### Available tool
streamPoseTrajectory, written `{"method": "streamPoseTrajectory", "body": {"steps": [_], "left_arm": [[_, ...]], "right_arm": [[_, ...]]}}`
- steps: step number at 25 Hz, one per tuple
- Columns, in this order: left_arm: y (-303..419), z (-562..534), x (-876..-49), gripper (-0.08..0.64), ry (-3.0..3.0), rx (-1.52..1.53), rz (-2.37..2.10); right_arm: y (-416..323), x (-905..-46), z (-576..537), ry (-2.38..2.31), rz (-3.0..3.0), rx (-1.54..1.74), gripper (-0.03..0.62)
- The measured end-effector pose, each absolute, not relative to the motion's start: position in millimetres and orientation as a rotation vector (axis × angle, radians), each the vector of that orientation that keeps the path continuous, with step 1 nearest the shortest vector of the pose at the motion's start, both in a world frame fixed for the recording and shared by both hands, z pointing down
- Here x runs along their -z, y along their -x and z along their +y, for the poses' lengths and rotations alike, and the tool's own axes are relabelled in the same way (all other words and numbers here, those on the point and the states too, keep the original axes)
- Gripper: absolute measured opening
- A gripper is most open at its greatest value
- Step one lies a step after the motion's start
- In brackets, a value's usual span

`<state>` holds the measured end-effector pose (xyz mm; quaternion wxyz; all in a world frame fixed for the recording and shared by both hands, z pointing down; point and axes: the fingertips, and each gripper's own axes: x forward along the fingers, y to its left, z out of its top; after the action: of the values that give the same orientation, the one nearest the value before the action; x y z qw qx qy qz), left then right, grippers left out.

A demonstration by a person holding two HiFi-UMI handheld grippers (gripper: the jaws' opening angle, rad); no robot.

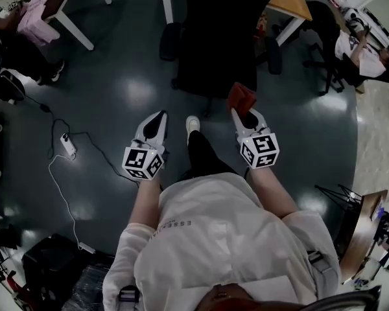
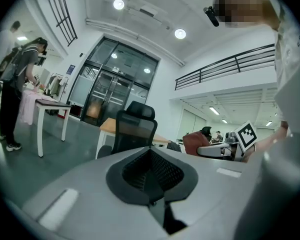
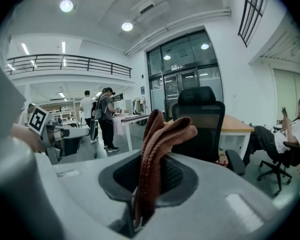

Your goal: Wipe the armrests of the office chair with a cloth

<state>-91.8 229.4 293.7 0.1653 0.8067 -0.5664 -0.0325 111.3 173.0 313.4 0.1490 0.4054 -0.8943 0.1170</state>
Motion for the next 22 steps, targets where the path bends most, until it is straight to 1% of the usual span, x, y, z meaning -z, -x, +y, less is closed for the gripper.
{"method": "streamPoseTrajectory", "body": {"steps": [13, 18, 22], "left_arm": [[201.0, 60.2, -336.3, 0.017, -2.091, 0.003, -1.676], [232.8, 18.5, -353.8, 0.017, -2.031, -0.012, -1.713], [252.0, 3.8, -379.6, 0.017, -1.958, -0.021, -1.700]], "right_arm": [[4.0, -342.3, -32.8, -0.914, -2.584, -0.372, 0.046], [43.0, -364.3, -94.1, -0.845, -2.564, -0.338, 0.046], [72.0, -389.1, -117.9, -0.802, -2.518, -0.359, 0.046]]}}
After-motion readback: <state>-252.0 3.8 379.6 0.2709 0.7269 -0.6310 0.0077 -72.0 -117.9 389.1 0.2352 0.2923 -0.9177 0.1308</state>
